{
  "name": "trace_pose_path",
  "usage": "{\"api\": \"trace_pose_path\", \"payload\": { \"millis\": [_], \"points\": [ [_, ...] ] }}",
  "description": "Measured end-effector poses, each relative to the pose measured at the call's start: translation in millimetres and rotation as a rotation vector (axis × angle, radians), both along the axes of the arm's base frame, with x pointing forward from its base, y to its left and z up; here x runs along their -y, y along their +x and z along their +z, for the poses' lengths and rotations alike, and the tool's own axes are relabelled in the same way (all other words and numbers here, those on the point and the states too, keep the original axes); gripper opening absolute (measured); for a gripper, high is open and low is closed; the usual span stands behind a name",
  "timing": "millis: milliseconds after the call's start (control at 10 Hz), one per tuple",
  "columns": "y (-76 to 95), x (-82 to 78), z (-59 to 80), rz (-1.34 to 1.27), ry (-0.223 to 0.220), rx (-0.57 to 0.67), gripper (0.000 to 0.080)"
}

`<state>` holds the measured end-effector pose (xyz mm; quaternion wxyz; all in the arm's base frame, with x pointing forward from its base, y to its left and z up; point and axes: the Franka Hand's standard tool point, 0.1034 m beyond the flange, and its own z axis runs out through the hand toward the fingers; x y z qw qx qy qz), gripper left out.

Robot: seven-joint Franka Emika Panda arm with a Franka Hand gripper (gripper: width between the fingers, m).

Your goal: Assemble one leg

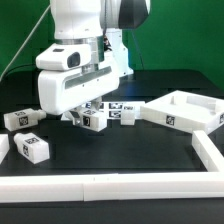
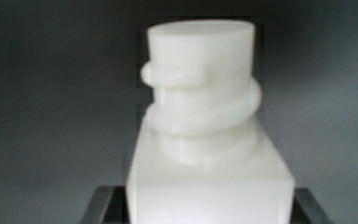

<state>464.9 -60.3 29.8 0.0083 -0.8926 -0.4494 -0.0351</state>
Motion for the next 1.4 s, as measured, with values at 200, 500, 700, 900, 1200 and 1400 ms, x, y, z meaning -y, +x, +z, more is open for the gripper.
{"api": "trace_pose_path", "payload": {
  "millis": [200,500,700,900,1200,1400],
  "points": [
    [-0.3,0.4,-0.2,-0.001,0.0,-0.001,0.0279],
    [-24.3,34.7,-19.6,-0.027,0.0,-0.024,0.0279],
    [-33.3,56.5,-25.1,-0.034,0.001,-0.026,0.0279],
    [-32.3,58.0,-25.4,-0.038,0.001,-0.025,0.0279],
    [-32.4,58.1,-25.5,-0.039,0.001,-0.026,0.0556],
    [-29.5,41.2,-12.9,-0.078,0.002,-0.027,0.0629]
  ]
}}
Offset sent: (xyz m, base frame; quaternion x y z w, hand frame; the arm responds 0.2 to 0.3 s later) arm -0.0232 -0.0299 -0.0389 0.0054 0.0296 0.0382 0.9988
